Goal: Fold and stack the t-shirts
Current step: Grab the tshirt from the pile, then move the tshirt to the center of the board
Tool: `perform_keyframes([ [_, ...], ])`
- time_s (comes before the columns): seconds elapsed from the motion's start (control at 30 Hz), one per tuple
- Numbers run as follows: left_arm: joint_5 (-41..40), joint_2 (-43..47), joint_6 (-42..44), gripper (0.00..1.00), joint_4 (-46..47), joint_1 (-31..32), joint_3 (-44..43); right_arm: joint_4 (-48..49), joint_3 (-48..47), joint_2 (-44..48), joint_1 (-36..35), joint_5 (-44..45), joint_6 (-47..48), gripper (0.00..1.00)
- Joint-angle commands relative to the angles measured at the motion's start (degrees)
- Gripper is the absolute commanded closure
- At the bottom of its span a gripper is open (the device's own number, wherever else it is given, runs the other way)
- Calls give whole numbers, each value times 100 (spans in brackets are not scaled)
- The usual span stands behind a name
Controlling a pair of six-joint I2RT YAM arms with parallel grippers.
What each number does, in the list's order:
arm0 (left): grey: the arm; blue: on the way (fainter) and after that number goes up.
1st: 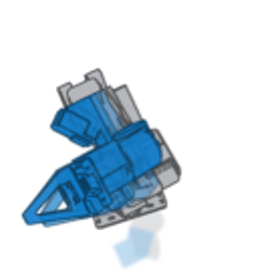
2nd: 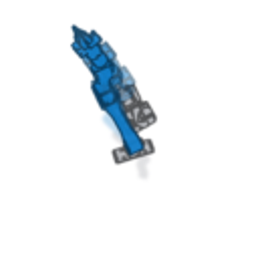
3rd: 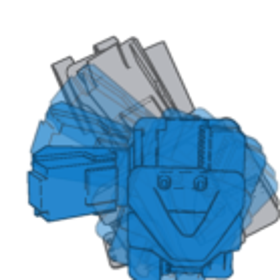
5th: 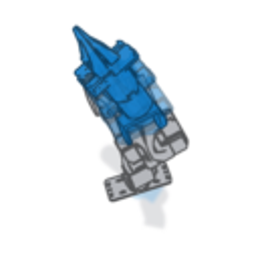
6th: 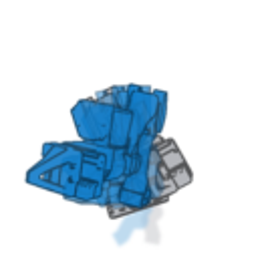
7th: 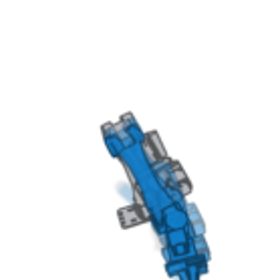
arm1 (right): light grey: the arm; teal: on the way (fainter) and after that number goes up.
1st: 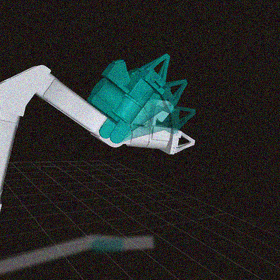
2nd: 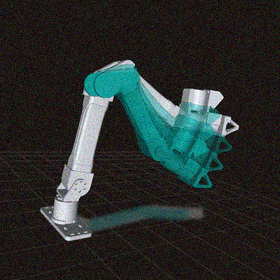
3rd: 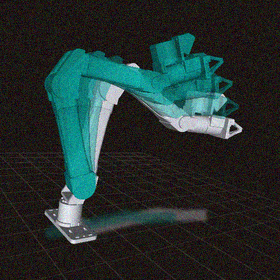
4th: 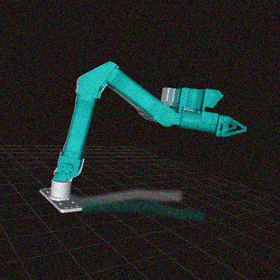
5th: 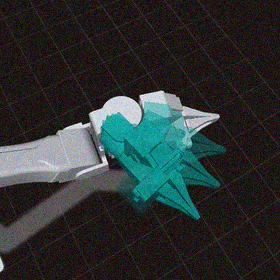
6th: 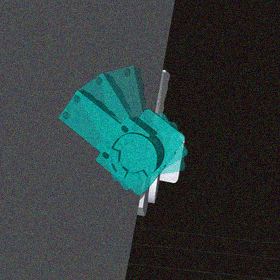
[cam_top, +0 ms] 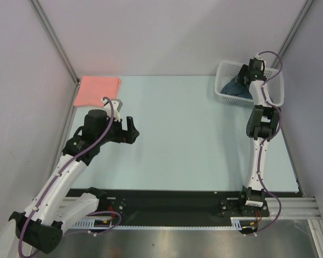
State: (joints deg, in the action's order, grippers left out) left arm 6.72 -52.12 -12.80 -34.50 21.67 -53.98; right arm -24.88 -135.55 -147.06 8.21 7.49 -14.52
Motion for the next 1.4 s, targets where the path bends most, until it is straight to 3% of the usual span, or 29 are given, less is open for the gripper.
perform_keyframes([
  [0.0, -197, 79, 313, 0, -92, 74, -298, 354, -759, -594, -91, -300, 354, 29],
  [0.03, -206, 96, 304, 0, -118, 74, -298, 292, -911, -674, -117, -274, 371, 51],
  [0.1, -189, 105, 269, 0, -127, 74, -324, 326, -1070, -675, -179, -46, 415, 67],
  [0.13, -163, 97, 252, 0, -144, 74, -333, 387, -1053, -614, -205, 85, 424, 95],
  [0.17, -145, 97, 225, 0, -145, 74, -359, 457, -1070, -517, -205, 173, 433, 100],
  [0.3, -92, 132, -37, 0, -127, 74, -447, 414, -1632, 124, -162, 657, 135, 100],
  [0.57, 171, 193, -1057, 0, -101, 39, -833, 617, -1458, 2986, -627, 755, 98, 100],
  [0.67, 391, 298, -1505, 0, -197, -22, -895, 213, -1361, 3769, -1039, 694, -15, 100],
  [0.87, 374, 887, -2173, 0, -487, -110, -772, -480, -984, 4992, -2506, 912, 292, 100],
  [0.97, 427, 1142, -2297, 0, -654, -110, -816, -832, -89, 5503, -3122, 904, -13, 100],
  [1.0, 418, 1195, -2324, 0, -802, -119, -842, -895, 619, 5913, -3280, 878, -155, 96],
  [1.03, 331, 1317, -2341, 0, -891, -111, -947, -921, 991, 6109, -3499, 477, -243, 70],
  [1.13, 15, 1476, -2298, 0, -1295, -119, -1236, -1193, 2578, 6856, -3965, -69, -612, 32],
  [1.2, -188, 1512, -2192, 0, -1619, -119, -1422, -1580, 3355, 7460, -4046, -307, -1006, 22],
  [1.27, -268, 1459, -2113, 0, -1814, -119, -1615, -1564, 4796, 7928, -4055, -659, -1219, 16],
  [1.37, 116, 1178, -2043, 0, -1859, -119, -1441, -1476, 6454, 8658, -4046, -1485, -1448, 11],
])
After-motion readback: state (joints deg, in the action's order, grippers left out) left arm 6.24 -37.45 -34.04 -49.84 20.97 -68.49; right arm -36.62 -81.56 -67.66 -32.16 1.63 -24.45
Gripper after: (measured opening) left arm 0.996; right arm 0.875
